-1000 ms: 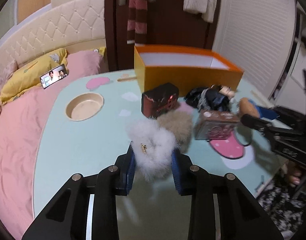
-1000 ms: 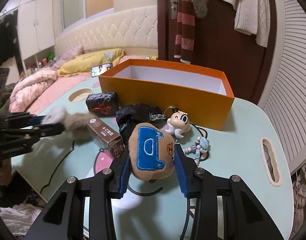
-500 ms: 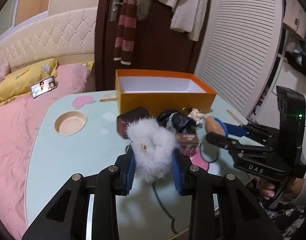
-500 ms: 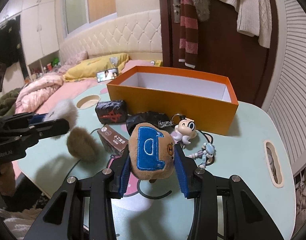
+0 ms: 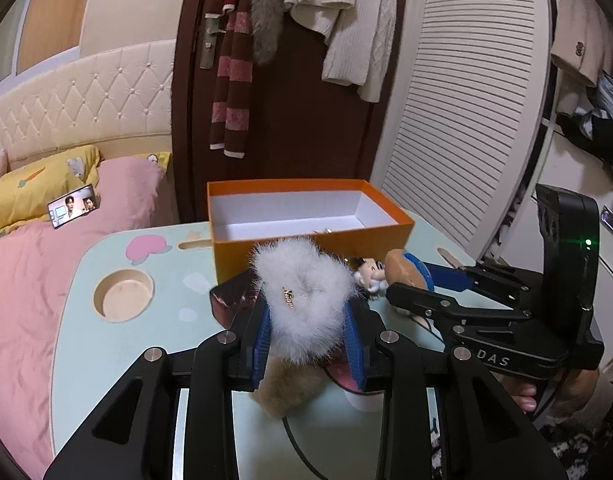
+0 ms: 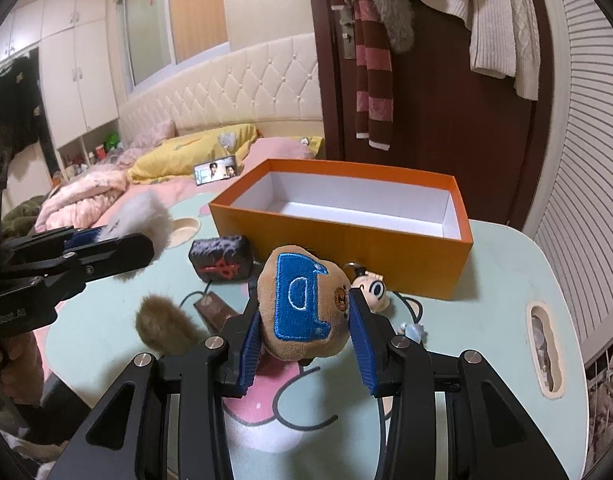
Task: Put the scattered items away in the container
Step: 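Carry the white pompom and bear plush into the orange box and release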
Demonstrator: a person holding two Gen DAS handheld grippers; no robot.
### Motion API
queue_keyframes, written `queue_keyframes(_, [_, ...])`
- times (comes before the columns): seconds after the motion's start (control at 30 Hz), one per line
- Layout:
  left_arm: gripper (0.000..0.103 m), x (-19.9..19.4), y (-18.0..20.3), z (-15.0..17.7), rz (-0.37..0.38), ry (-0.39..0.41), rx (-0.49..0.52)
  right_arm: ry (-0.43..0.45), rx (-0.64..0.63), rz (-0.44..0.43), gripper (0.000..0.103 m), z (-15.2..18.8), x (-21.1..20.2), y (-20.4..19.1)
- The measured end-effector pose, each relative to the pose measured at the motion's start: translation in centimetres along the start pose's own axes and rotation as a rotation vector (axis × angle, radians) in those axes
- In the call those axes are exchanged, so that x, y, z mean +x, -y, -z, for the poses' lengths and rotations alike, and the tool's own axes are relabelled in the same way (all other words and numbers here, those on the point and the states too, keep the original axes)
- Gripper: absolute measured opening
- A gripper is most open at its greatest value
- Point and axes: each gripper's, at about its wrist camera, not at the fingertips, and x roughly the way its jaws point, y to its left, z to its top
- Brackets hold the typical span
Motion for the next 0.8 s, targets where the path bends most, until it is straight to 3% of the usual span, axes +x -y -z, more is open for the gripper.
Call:
queue_keyframes(0.53, [0.033,3.8,0.4,-2.5,0.021,-0.029,0.017,0.000,0.029,-0.027,0.039,-1.9,1.5,0.9])
queue_keyframes(0.8, [0.033,6.1,0.0,-5.1,0.025,-0.037,0.026,0.030,0.030,-0.005,0.039,-4.7,2.9,2.6])
